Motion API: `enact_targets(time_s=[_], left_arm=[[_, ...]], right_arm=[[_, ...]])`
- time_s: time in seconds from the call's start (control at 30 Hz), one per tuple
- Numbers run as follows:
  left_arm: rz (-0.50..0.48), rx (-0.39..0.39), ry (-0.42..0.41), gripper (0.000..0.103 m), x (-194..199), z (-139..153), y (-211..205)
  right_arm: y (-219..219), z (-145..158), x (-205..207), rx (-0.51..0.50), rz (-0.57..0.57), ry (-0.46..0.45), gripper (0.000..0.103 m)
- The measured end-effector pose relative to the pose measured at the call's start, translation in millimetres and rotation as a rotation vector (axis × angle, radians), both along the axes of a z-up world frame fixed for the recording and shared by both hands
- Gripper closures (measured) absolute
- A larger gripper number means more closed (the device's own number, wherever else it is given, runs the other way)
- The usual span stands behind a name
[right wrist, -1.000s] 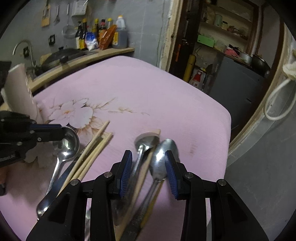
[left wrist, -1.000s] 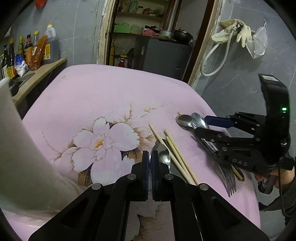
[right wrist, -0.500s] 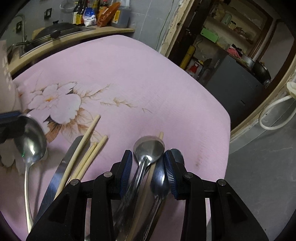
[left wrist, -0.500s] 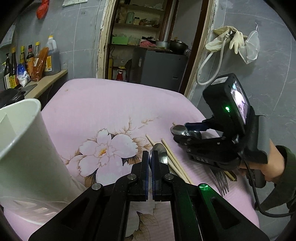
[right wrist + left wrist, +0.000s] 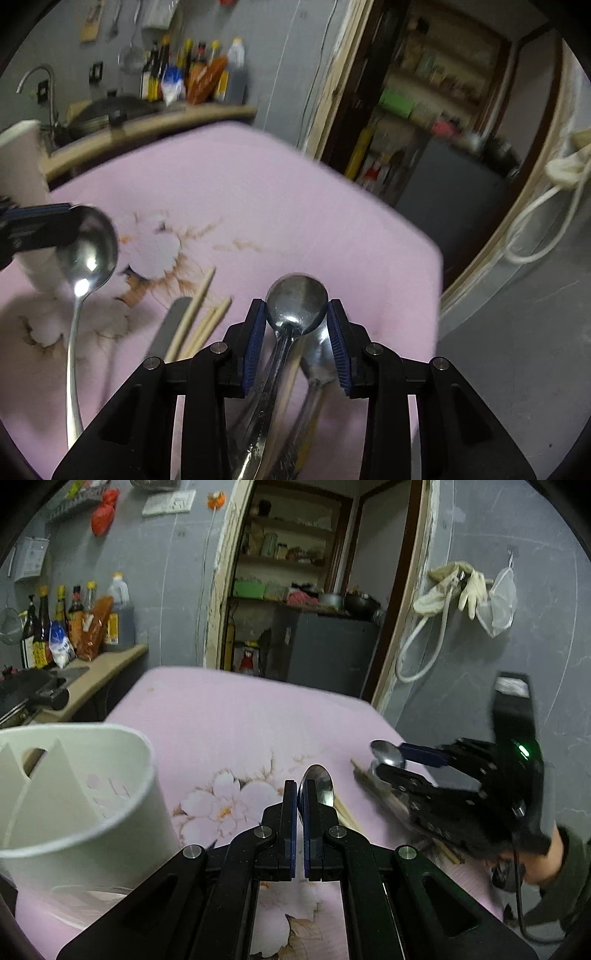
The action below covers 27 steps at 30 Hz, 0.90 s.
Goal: Organize utensils
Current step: 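Lift both held spoons and carry them toward the white utensil holder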
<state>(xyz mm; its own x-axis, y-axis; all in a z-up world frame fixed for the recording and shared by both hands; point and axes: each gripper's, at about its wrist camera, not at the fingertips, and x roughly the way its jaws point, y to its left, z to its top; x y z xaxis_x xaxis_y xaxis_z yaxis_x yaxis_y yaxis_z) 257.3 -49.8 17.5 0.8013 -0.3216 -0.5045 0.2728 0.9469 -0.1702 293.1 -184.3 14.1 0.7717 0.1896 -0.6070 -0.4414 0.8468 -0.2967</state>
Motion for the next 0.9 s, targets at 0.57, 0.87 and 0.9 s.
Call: enact_targets(time_s=[0.57, 0.87, 0.9], left_arm=[[0.07, -0.009, -0.197, 0.102, -28, 27, 6], [0.144, 0.066, -0.317, 0.102, -59, 64, 19], [0.155, 0.074, -0.325, 0.102, -63, 70, 25]], right_arm=[[1, 29, -86, 0.041, -0.032, -0.521, 0.072], [10, 77, -97, 0.16, -0.002, -0.613, 0.072], [14, 82, -99, 0.168, 0.006, -0.622, 0.072]])
